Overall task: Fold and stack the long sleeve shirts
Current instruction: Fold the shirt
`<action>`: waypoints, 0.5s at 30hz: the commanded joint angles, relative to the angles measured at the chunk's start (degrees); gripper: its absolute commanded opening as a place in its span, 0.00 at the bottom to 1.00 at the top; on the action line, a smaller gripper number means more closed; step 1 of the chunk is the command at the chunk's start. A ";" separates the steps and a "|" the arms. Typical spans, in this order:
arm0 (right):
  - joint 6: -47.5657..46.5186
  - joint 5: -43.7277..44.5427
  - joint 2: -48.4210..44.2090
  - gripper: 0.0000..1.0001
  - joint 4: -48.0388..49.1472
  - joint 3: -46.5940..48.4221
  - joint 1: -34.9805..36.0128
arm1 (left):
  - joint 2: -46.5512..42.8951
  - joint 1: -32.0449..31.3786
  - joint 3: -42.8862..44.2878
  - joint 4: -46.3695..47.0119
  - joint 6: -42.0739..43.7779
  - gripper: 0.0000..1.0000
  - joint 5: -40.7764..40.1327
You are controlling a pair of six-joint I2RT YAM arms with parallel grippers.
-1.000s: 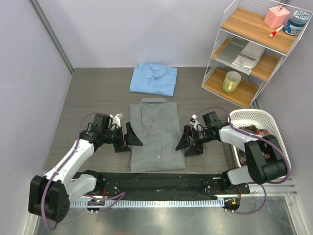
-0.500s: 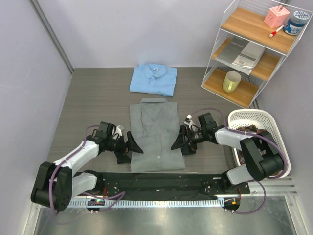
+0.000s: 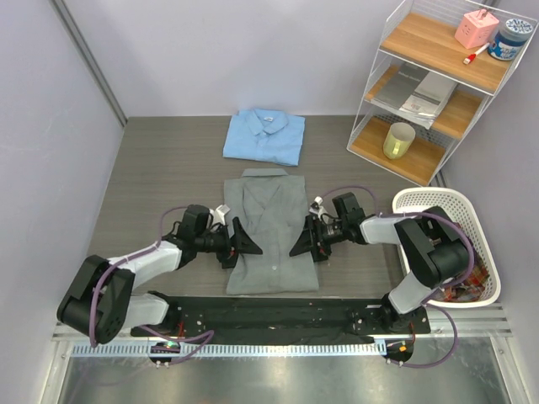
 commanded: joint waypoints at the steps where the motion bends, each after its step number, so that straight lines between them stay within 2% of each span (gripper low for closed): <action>1: -1.66 0.60 1.90 0.53 2.87 2.64 0.46 | 1.69 -0.05 0.37 1.78 0.52 0.78 -3.00; 2: -2.62 1.21 2.17 0.44 0.60 2.73 0.46 | 1.51 0.04 0.63 -0.14 0.87 0.75 -3.27; 4: -6.84 1.66 1.91 0.34 -2.48 3.26 0.46 | 0.12 0.21 1.77 -3.21 2.53 0.59 -3.71; 5: -7.98 2.01 1.56 0.24 -5.45 3.35 0.38 | -0.68 0.21 2.30 -5.24 3.41 0.53 -3.71; 6: -9.30 3.40 0.51 0.20 -6.79 3.43 0.46 | -1.73 0.13 2.83 -8.30 5.07 0.42 -3.62; 8: -11.24 4.20 -0.46 0.10 -8.63 3.09 0.46 | -5.42 0.13 5.55 -14.19 7.54 0.36 -5.63; 9: -11.68 5.95 -1.16 0.09 -9.08 2.82 0.46 | -6.65 0.13 6.43 -20.40 8.59 0.31 -6.51; 11: -12.21 7.71 -2.75 0.08 -9.09 2.47 0.29 | -9.37 0.13 8.36 -26.23 11.76 0.25 -10.38; 12: -12.39 8.42 -2.84 0.08 -9.00 2.56 0.37 | -9.56 0.13 8.89 -31.74 12.64 0.09 -12.48; 13: -12.39 9.56 -2.75 0.07 -9.09 2.64 0.29 | -9.65 0.13 9.33 -34.50 13.78 0.08 -16.76; 14: -12.39 9.65 -2.58 0.07 -9.09 2.91 0.37 | -9.30 0.21 9.08 -35.74 13.96 0.22 -17.94; 15: -12.39 10.00 -2.31 0.07 -9.17 2.99 0.29 | -8.78 0.30 8.90 -35.49 13.36 0.31 -17.86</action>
